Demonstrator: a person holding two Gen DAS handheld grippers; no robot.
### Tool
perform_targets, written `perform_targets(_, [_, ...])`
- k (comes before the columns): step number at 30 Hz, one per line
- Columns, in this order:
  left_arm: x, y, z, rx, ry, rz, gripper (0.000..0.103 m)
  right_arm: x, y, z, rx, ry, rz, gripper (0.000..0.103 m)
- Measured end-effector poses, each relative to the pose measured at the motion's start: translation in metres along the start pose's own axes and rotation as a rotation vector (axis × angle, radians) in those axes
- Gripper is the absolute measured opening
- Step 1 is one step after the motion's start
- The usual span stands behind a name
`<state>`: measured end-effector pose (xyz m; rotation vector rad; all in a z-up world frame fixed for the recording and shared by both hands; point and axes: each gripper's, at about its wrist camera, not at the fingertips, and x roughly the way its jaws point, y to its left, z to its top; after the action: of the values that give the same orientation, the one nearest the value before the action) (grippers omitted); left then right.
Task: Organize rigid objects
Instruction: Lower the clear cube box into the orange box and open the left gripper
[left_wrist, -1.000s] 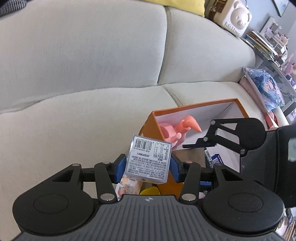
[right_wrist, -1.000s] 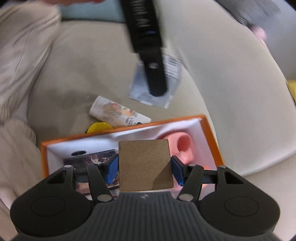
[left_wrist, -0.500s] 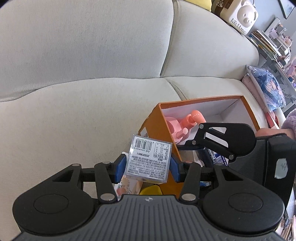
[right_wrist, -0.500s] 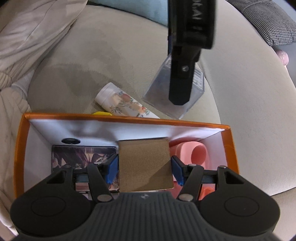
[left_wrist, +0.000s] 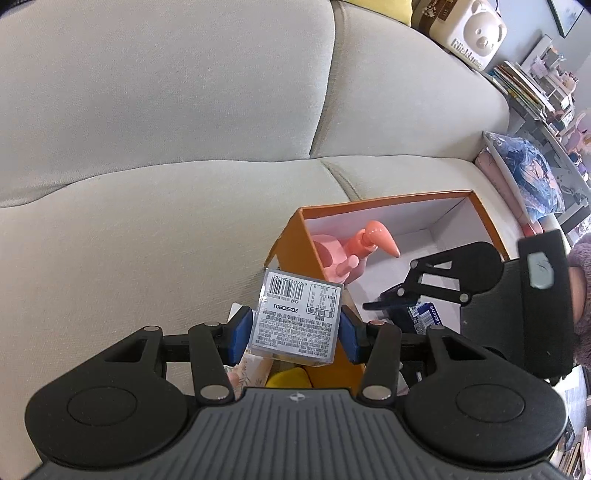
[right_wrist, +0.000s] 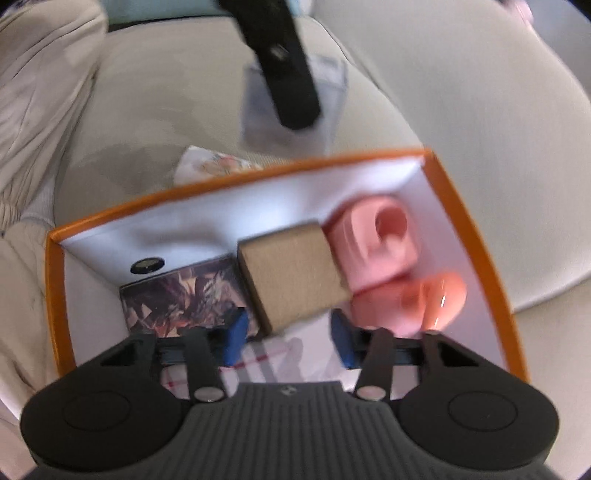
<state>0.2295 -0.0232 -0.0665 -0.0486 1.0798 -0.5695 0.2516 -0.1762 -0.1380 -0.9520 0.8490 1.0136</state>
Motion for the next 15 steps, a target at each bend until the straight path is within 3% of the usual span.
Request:
perform_targets(3, [-0.002,-0.003,0.000,0.001,-0.003,0.004,0.056,0.005,-0.003,0.000,0.045,0.016,0.003,0.026])
perform_targets(10, [-0.017,-0.014,0.004,0.032,-0.035,-0.001,0.056,0.007,0.002,0.001,0.073,0.012,0.008,0.023])
perform_targets(15, [-0.029,-0.042,0.010,0.149,-0.063,-0.042,0.056,-0.015,-0.001,-0.010,0.125,-0.020,-0.035,0.025])
